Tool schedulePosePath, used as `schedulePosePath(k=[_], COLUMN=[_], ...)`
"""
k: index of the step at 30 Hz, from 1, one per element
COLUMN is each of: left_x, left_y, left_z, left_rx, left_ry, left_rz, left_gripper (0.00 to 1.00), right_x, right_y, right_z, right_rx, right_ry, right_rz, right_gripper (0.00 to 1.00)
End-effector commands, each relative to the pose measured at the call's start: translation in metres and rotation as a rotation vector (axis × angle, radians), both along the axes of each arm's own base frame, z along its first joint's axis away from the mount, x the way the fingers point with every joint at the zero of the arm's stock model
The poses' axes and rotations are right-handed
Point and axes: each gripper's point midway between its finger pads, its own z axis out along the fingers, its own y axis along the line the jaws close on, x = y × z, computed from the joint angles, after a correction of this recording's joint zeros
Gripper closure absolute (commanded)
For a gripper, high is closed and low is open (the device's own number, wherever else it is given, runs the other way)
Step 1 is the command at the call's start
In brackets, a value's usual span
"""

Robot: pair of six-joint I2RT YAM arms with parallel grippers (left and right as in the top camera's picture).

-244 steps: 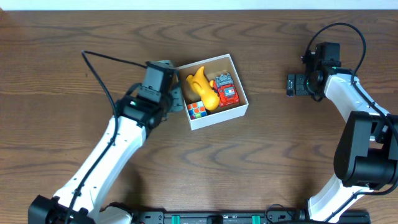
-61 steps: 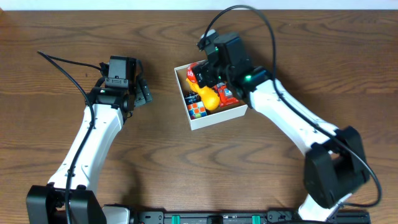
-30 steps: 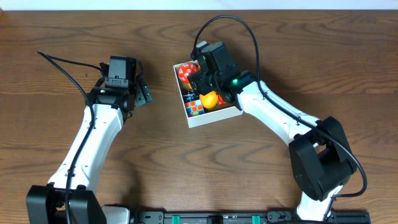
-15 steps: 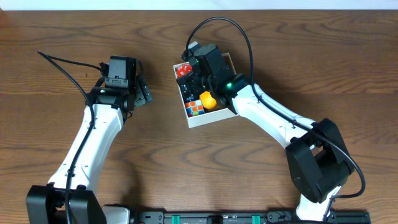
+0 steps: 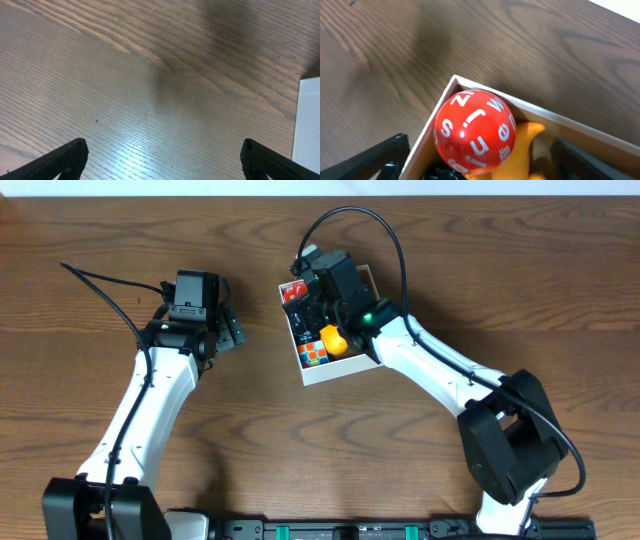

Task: Pack container
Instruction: 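Carry the red ball over the box and lower it inside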

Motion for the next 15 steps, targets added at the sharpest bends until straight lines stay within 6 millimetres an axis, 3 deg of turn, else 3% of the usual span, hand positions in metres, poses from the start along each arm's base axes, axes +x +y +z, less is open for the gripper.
schedulePosePath(k=[1, 8, 10, 14, 15], left_x=[0.0006, 0.0008, 0.0007, 0.0005, 0.0005], left_y=[0.0037, 0.0038, 0.0038, 0.0037, 0.0037], left_z=[-0.0011, -0.001, -0.0011, -0.0012, -0.0012], left_rx=[0.016, 0.016, 0.016, 0.016, 0.016], left_ry=[0.008, 0.007, 0.008, 0.009, 0.009], left_rz=[0.002, 0.002, 0.002, 0.002, 0.002], left_gripper=[0.02, 0.02, 0.02, 0.02, 0.02], right_x=[-0.0023, -0.0045, -0.0044, -0.0033, -0.0027], right_y=[0.0035, 0.0059, 0.0059, 0.0053, 0.0049], right_z=[-0.0201, -0.0243, -0.0242, -0.0231, -0.0226], right_rx=[-0.015, -0.01, -0.01, -0.013, -0.014], right_ry=[0.035, 0.049, 0.048, 0.041, 0.038], right_rz=[0.005, 0.019, 0.019, 0.022, 0.019], right_gripper=[0.14, 0.29, 0.41, 0.8, 0.86])
